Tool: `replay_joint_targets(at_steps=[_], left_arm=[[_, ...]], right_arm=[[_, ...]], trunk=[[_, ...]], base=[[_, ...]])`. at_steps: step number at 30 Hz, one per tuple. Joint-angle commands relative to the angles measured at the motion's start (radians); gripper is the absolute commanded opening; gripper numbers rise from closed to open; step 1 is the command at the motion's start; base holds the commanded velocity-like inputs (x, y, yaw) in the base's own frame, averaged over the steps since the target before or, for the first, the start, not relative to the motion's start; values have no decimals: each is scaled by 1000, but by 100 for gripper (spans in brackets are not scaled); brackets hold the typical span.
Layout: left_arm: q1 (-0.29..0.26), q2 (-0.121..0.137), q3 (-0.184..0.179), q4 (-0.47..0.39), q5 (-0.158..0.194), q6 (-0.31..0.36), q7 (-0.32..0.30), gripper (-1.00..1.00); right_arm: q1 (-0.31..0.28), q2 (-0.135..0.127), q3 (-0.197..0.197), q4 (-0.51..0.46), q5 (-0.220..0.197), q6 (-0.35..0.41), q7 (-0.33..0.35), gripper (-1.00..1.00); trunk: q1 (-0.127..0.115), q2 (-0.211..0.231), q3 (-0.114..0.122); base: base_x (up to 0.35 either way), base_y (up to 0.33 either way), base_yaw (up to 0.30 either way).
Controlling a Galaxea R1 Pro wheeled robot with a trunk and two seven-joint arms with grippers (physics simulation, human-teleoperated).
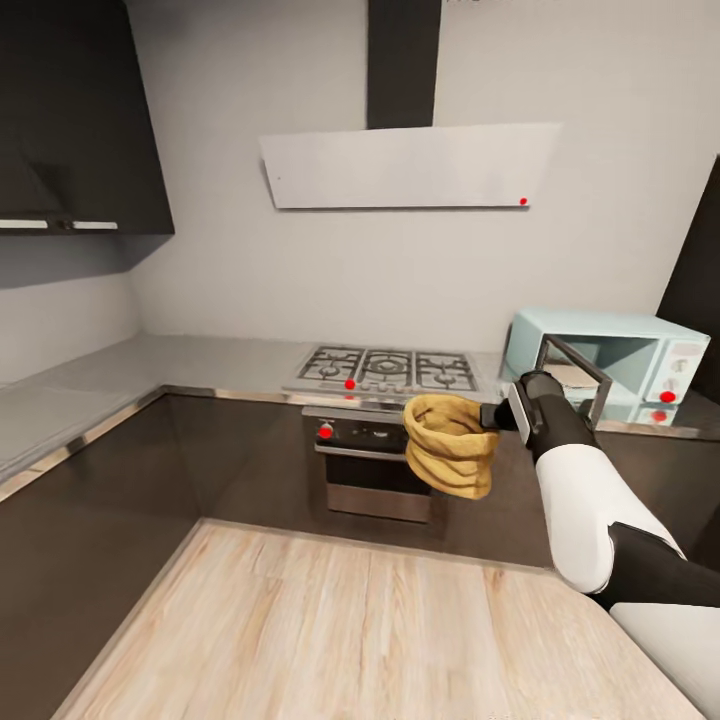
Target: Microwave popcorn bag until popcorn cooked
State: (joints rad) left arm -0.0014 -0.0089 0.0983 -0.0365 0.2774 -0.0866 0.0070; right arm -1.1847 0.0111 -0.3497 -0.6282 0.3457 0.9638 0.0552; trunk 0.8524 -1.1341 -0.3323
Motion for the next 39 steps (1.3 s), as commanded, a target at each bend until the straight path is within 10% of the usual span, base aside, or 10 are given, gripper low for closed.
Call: replay_joint_targets(at_steps=[1,21,30,39], left_arm=[[0,0,7,0,0,-2,1,100],[0,-3,9,0,-1,-2,2,100],[0,-2,8,0,-3,-2,1,100],[0,-2,8,0,-3,-2,1,100]], right_arm=[[-1,1,-5,-1,7,3,6,-100],[-1,-4,-5,8,7,2,7,-100],[-1,-40,-5,8,17,2,-3,-100],[14,-146,-5,8,18,4,-3,-100]], trunk=[[0,-1,-1],[0,-1,-1],[0,-1,2],[0,-1,6]], base=[[0,0,-300],[-282,0,-38],[-70,0,-233],[0,0,-283]])
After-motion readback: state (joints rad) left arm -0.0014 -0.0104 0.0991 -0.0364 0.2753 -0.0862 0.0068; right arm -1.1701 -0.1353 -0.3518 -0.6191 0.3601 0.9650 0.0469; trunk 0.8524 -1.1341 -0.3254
